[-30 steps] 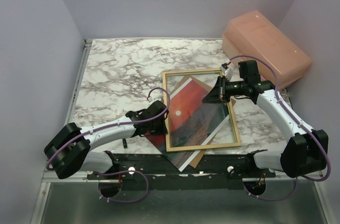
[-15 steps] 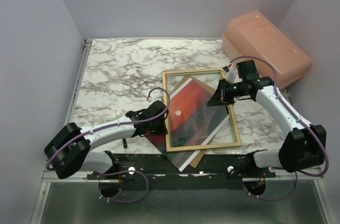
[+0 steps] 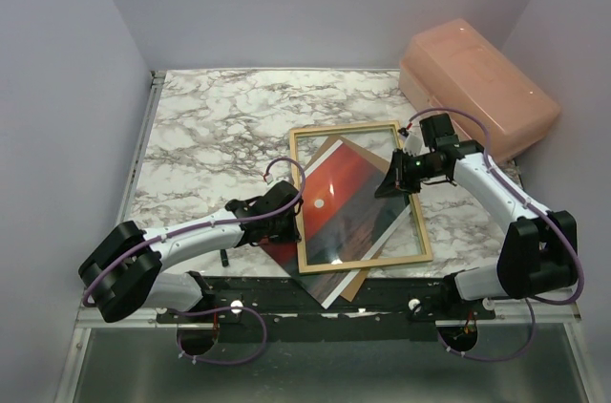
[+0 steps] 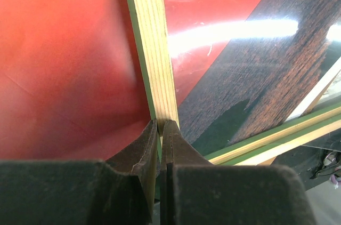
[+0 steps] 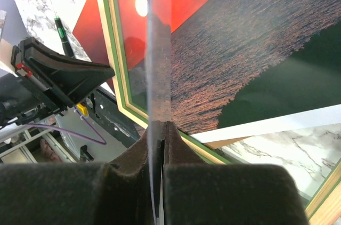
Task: Put the photo into the frame
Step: Place the photo frame item in the photo frame.
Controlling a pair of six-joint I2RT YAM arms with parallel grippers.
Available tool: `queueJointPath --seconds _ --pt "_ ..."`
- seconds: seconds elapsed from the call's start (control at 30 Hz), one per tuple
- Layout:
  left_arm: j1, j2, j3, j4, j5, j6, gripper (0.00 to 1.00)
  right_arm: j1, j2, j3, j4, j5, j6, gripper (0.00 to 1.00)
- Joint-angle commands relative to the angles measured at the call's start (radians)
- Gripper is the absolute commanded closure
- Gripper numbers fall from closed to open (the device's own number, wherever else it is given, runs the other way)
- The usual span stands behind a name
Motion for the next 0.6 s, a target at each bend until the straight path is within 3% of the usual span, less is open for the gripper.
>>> queueJointPath --seconds 0.0,0.2,0.37,0.57 --pt "-0.012 0.061 -0.063 -0.133 -0.061 0.032 0.99 0.016 0.011 -0.028 0.007 -0.063 -0.011 0.99" --pt "-0.012 0.065 -0.060 -0.133 -0.060 0.032 1.00 0.016 0.017 -0.020 0.003 -0.068 -0.018 0.97" --pt "-0.013 0.066 -0.060 -0.134 -0.062 0.032 0.99 0.016 0.026 -0.015 -0.001 -0.040 -0.009 0.68" --pt "-0.013 0.074 -0.062 -0.124 -0.058 0.029 0.99 0.015 0.038 -0.009 0.007 -0.006 0.008 0.46"
